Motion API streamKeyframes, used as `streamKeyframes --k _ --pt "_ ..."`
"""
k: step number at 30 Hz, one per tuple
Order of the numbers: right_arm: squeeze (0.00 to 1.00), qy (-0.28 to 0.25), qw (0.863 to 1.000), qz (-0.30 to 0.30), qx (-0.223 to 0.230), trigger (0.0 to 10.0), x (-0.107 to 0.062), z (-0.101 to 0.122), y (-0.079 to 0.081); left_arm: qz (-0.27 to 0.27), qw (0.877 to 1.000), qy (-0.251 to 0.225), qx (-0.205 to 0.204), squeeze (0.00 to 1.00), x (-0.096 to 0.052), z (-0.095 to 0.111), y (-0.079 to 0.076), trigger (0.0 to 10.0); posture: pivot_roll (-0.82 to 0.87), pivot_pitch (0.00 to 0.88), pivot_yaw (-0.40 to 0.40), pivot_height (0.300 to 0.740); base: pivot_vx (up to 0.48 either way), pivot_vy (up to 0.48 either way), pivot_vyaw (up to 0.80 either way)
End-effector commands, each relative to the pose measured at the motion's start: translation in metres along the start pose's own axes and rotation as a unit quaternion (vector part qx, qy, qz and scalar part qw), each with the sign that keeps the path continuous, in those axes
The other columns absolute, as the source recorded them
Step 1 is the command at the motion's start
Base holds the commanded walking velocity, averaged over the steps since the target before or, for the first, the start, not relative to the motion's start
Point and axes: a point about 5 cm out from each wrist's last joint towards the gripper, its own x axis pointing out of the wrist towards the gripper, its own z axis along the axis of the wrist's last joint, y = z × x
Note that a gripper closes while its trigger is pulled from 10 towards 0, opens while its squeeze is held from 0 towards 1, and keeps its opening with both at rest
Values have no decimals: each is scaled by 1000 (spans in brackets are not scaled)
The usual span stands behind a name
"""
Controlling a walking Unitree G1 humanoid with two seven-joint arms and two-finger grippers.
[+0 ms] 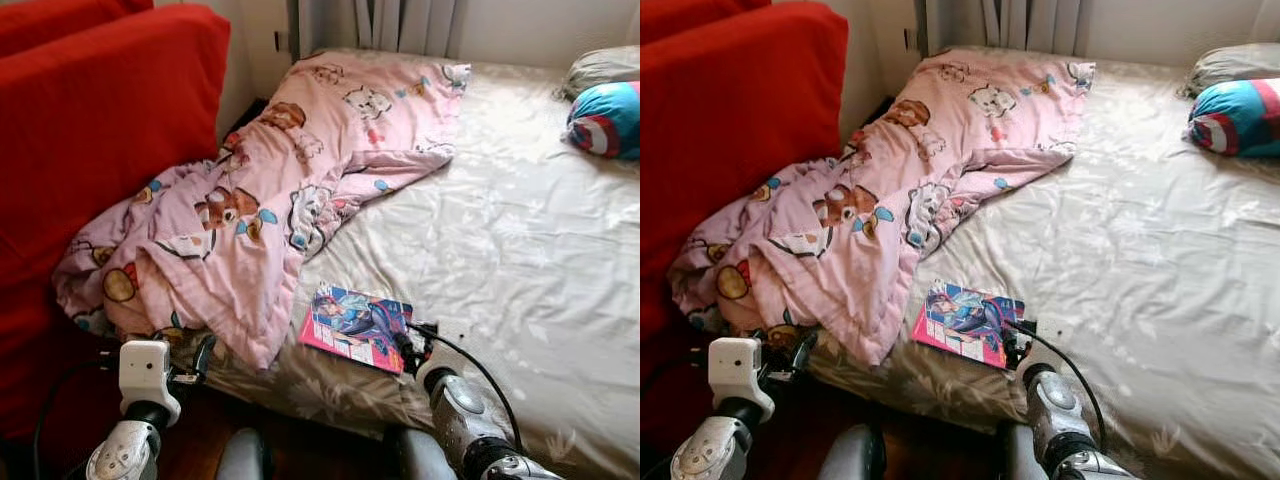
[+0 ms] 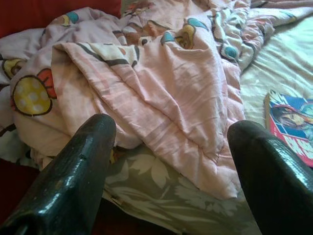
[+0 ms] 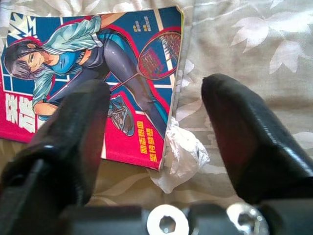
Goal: Clean up the room
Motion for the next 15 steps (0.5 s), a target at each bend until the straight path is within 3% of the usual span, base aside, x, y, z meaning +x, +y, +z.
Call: streamKeyframes --k 1,2,9,15 --pt "1000 2 1000 1 8 10000 1 0 2 4 1000 12 -6 0 -5 -2 0 10000 143 232 21 623 0 0 0" --pt "0 5 1000 1 11 10000 0 -1 1 5 1000 15 -8 0 -8 -2 -1 10000 143 243 21 623 0 0 0" --pt "0 25 998 -27 46 10000 -4 -10 -12 7 1000 24 -8 0 -19 0 -1 10000 164 278 17 623 0 0 0" --pt "0 29 997 -19 65 10000 -3 -10 -12 13 999 36 -7 0 -31 1 0 10000 178 300 21 623 0 0 0"
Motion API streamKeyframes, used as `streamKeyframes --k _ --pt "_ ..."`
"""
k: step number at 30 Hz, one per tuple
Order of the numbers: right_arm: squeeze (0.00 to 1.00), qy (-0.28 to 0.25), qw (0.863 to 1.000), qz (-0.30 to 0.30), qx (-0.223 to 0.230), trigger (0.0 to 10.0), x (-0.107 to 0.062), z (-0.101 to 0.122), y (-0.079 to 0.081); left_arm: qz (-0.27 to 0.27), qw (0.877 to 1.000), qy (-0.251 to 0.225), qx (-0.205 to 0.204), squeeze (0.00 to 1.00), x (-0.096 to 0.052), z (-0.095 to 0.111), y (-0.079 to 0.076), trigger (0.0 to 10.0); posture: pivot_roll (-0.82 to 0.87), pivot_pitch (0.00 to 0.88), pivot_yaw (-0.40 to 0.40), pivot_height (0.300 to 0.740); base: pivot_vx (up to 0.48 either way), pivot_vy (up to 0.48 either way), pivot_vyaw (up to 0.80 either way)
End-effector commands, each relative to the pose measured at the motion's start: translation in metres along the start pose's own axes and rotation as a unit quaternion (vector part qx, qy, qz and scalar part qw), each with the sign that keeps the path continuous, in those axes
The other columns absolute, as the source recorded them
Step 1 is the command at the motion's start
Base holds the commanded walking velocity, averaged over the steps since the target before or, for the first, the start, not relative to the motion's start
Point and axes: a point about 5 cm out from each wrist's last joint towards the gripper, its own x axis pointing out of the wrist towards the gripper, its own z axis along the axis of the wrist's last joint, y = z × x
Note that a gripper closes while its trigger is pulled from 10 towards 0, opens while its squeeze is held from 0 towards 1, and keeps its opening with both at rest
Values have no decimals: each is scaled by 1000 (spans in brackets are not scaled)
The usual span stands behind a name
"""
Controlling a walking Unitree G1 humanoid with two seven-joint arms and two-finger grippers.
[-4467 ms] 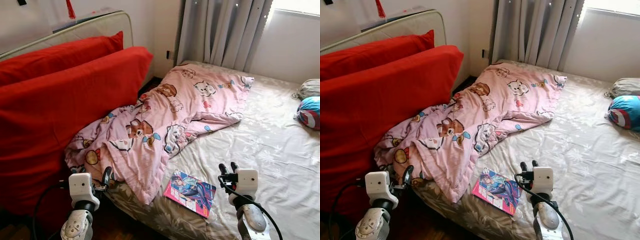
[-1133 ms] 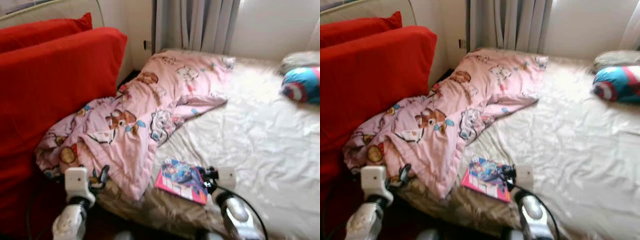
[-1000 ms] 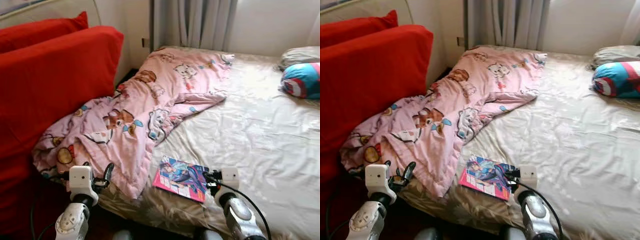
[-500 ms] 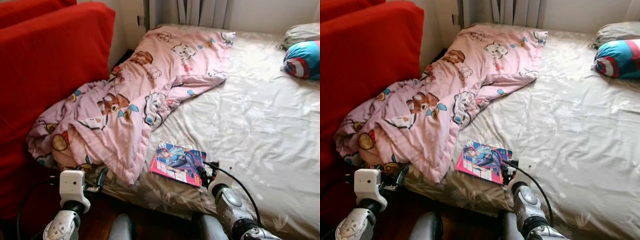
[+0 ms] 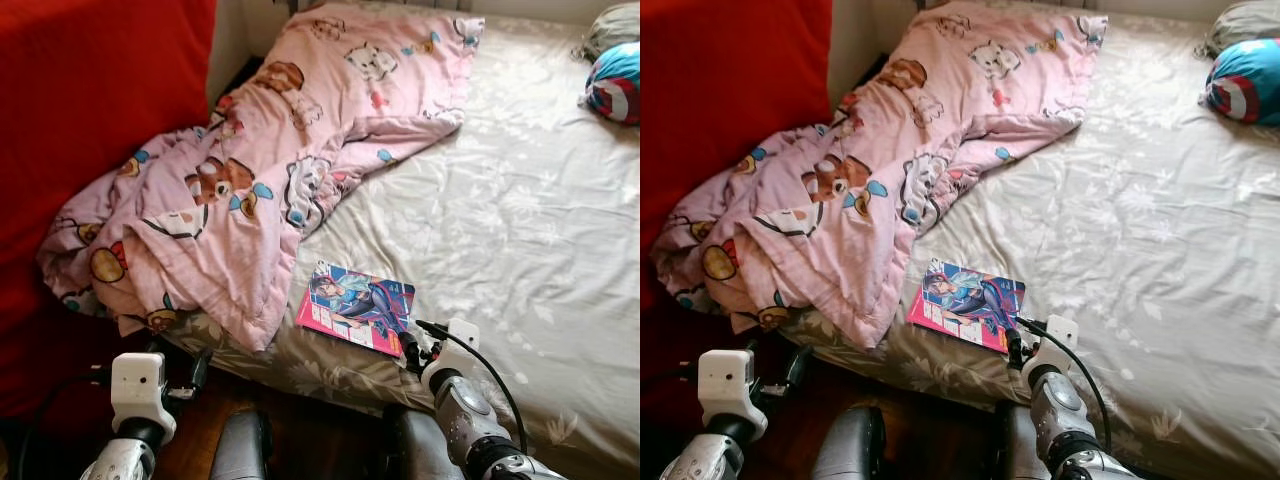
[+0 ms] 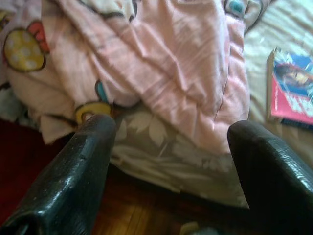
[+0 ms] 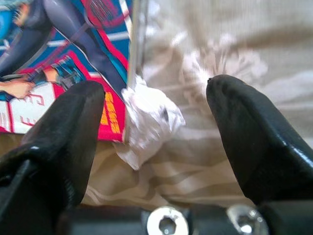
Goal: Clean up the room
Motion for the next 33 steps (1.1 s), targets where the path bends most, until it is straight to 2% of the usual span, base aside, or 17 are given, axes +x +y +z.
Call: streamKeyframes --k 1,8,9,10,11,19,24,33 --pt "0 18 1000 0 12 10000 -2 -8 -1 7 1000 12 -7 0 -6 -3 2 10000 183 302 23 623 0 0 0" --pt "0 25 999 29 15 10000 0 -9 7 12 1000 14 -3 0 -10 1 2 10000 200 309 22 623 0 0 0" --pt "0 26 999 30 16 4118 0 -9 8 13 1000 15 -2 0 -11 1 2 10000 202 310 23 623 0 0 0" --pt "0 27 999 30 16 4118 0 -9 8 13 1000 15 -2 0 -11 1 2 10000 202 309 23 623 0 0 0" --pt "0 27 999 31 16 0 0 -9 9 13 1000 16 -1 0 -11 1 2 10000 202 309 23 623 0 0 0" --pt "0 27 999 32 11 0 0 -8 7 17 1000 15 2 0 -9 4 2 10000 215 314 23 623 0 0 0" --pt "0 29 999 29 13 0 0 -10 8 26 1000 15 7 0 -11 6 10 10000 219 314 27 623 0 0 0" --pt "0 24 999 31 15 0 1 -7 11 29 999 13 9 0 -2 7 13 10000 218 298 28 623 0 0 0"
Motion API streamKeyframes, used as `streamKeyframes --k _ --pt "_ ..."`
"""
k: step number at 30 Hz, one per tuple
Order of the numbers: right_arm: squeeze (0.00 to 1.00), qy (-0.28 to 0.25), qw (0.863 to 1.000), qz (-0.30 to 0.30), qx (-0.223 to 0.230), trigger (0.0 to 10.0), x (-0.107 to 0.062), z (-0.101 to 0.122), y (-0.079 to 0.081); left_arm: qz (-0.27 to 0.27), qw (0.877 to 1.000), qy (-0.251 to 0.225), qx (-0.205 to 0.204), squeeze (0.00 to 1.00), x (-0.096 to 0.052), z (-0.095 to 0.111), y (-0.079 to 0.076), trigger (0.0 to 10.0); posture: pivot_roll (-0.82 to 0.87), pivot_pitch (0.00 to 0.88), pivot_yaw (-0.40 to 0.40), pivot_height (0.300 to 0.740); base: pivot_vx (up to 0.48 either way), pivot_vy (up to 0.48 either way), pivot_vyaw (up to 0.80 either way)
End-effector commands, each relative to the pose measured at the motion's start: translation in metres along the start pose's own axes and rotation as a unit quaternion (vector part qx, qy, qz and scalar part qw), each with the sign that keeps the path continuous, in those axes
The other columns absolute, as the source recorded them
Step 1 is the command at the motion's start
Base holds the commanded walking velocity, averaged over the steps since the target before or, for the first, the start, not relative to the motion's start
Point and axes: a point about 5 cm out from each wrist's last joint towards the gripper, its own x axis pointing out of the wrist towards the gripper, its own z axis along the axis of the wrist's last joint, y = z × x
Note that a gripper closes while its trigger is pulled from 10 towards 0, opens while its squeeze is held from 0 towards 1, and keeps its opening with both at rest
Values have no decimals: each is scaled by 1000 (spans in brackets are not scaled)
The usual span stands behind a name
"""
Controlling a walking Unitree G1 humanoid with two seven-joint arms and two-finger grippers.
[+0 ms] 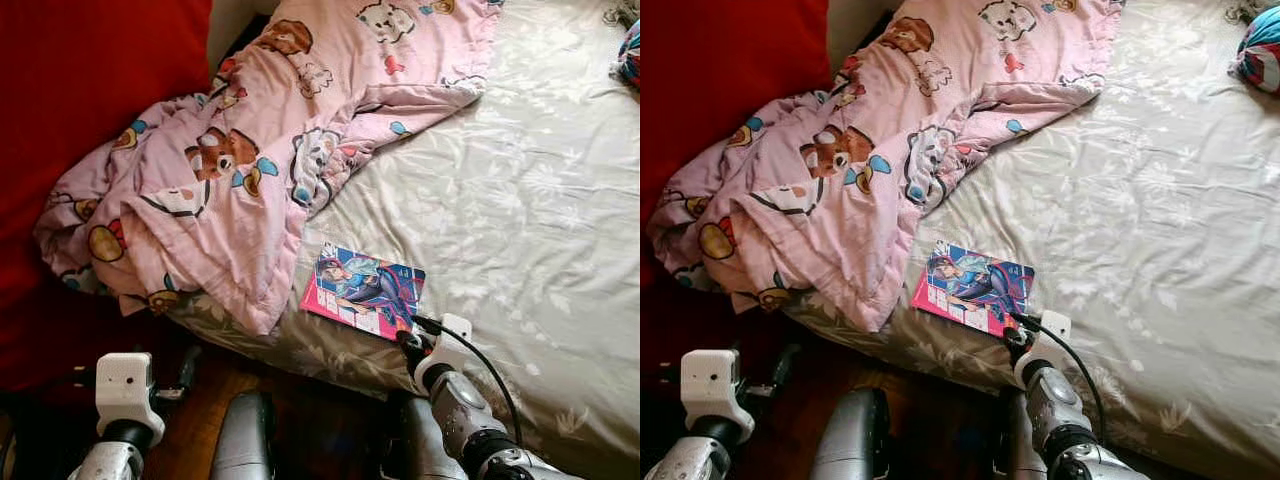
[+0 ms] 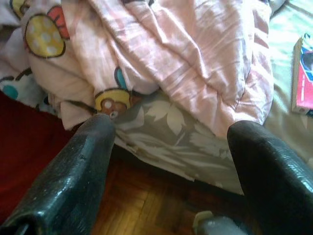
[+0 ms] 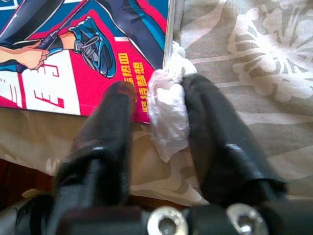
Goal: Clean up the room
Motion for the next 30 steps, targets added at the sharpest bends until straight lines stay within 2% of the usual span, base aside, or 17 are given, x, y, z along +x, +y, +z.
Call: streamKeyframes --k 1,8,14,18,22,24,26,29,30 --pt "0 17 1000 -8 8 0 -2 -9 -2 12 1000 25 0 0 -5 -10 7 10000 218 298 28 623 0 0 0" --pt "0 16 1000 -16 9 0 -3 -9 -6 14 1000 21 -1 0 -1 -10 7 10000 212 281 22 623 0 0 0" --pt "0 15 1000 -23 6 0 -4 -9 -10 16 1000 22 -5 0 5 -14 5 10000 190 230 6 623 0 0 0" --pt "0 -1 1000 -28 -6 0 -5 -1 -17 32 999 18 -28 0 15 -18 4 10000 157 188 -17 623 0 0 0" --pt "0 -22 999 -26 -11 0 -6 6 -24 38 998 24 -48 0 20 -27 -1 10000 128 133 -32 623 0 0 0" --pt "0 -41 999 -26 -18 0 -9 12 -31 41 997 32 -52 0 22 -36 -3 10000 108 74 -45 623 0 0 0" --pt "0 -45 998 -27 -19 0 -9 12 -33 43 997 34 -54 0 23 -38 -3 10000 104 66 -46 623 0 0 0" --pt "0 -69 997 -28 -34 0 -14 17 -41 62 995 48 -66 0 24 -52 0 10000 87 10 -58 623 0 0 0" --pt "0 -81 995 -18 -53 0 -16 17 -43 70 994 56 -66 0 23 -58 2 10000 75 0 -62 623 0 0 0"
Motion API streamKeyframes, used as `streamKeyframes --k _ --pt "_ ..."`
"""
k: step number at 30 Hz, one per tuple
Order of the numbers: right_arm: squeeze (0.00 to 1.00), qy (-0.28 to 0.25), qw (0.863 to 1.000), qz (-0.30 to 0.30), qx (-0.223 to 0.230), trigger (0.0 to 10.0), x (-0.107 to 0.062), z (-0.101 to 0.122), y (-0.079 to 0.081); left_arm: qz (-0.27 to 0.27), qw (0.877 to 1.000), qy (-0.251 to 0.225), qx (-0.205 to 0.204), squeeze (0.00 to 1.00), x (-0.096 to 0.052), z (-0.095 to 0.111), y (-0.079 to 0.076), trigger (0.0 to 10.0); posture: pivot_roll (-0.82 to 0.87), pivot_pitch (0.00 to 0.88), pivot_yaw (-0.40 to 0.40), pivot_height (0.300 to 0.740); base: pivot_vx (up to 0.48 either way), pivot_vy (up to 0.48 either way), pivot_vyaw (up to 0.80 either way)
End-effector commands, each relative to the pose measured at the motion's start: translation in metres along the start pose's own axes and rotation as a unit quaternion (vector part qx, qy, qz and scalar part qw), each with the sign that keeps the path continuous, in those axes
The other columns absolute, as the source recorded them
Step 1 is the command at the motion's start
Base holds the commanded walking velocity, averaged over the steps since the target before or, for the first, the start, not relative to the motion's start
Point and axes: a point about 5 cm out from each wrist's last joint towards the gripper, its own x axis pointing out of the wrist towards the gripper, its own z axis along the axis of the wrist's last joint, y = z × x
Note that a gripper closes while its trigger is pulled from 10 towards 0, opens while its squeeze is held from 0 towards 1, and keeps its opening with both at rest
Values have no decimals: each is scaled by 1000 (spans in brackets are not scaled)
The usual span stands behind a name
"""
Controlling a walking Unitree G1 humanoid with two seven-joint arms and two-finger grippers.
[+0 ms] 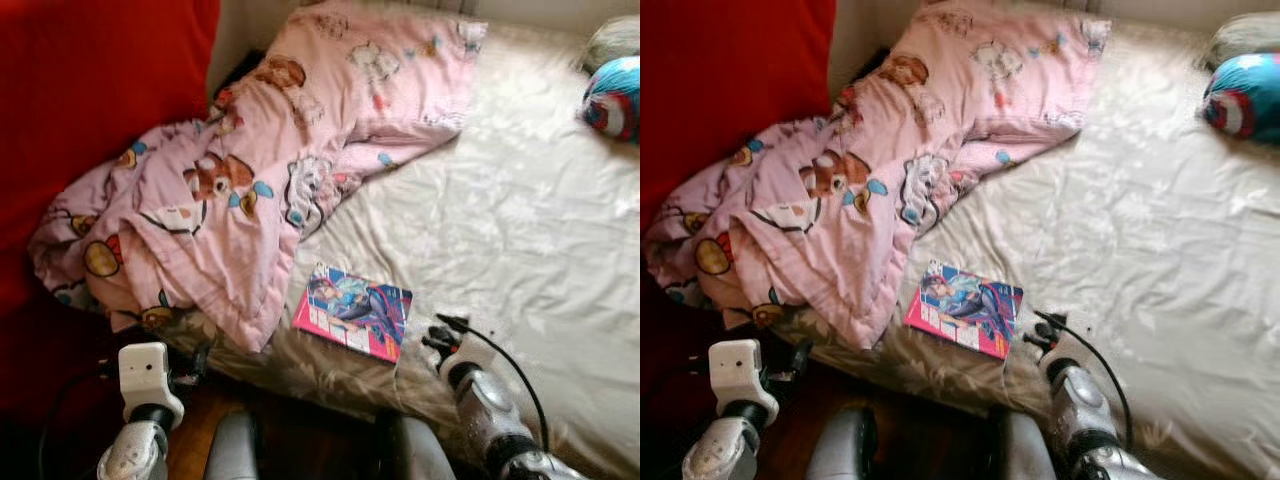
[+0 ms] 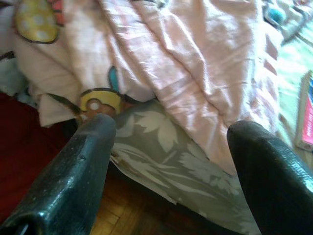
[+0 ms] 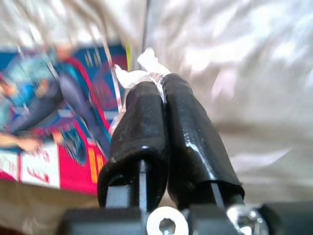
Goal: Clean up the room
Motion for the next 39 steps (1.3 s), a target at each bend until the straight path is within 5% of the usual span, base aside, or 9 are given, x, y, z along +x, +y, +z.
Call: streamKeyframes --k 1,2,3,9,22,35,39 --pt "0 -8 1000 5 -18 0 -4 -2 -5 20 1000 13 -10 0 -3 -10 6 10000 75 0 -62 623 0 0 0" --pt "0 -18 999 18 -40 5765 -7 -2 -6 31 999 23 -20 0 -4 -17 9 10000 58 0 -63 623 0 0 0" --pt "0 -20 998 25 -49 10000 -8 -3 -5 34 999 28 -23 0 -4 -21 9 10000 51 0 -64 623 0 0 0" --pt "0 -35 996 30 -81 10000 -14 -6 -10 34 997 61 -33 0 -3 -42 5 10000 30 0 -64 623 0 0 0" --pt "0 97 990 -60 -79 10000 -36 -60 -32 41 980 192 -27 0 -14 -95 8 10000 -16 0 -30 713 0 0 0" --pt "0 207 969 -75 -113 10000 -63 -101 -43 64 955 287 -42 0 -35 -123 11 10000 4 0 -47 740 0 0 0" --pt "0 211 968 -73 -113 10000 -62 -102 -42 55 958 278 -43 0 -30 -120 6 10000 5 0 -52 740 0 0 0"
